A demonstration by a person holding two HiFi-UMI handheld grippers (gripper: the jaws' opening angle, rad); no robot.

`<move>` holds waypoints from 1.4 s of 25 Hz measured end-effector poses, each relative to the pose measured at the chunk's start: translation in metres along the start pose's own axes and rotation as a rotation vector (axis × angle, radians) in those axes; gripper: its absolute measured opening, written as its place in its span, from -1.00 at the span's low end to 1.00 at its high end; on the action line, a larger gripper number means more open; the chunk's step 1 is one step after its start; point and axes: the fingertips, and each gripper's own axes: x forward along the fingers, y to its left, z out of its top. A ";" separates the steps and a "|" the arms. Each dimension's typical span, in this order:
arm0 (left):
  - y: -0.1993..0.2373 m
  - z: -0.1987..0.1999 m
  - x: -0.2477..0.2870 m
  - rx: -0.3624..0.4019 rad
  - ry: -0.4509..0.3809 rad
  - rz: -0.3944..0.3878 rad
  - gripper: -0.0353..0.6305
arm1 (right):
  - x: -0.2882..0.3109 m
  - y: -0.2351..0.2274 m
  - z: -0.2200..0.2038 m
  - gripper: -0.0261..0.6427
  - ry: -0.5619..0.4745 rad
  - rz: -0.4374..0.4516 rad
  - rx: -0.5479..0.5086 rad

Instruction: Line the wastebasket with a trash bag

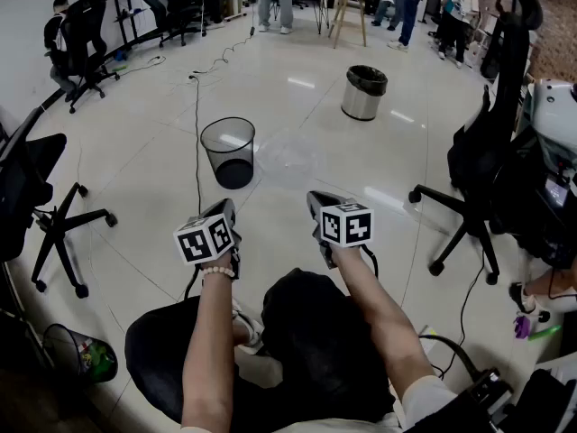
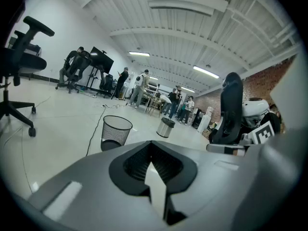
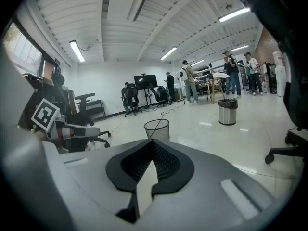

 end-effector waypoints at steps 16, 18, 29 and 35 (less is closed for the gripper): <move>0.010 -0.014 0.026 -0.008 0.048 0.022 -0.86 | 0.026 -0.040 -0.004 -0.92 0.023 0.008 0.008; 0.016 -0.022 0.040 -0.009 0.077 0.023 -0.86 | 0.033 -0.049 -0.010 -0.92 0.031 0.005 0.021; 0.021 -0.008 0.150 0.008 0.129 -0.020 -0.86 | 0.114 -0.111 -0.006 -0.92 0.079 0.000 0.044; 0.038 0.000 0.212 0.009 0.143 -0.082 -0.86 | 0.167 -0.148 0.004 -0.92 0.093 -0.025 0.026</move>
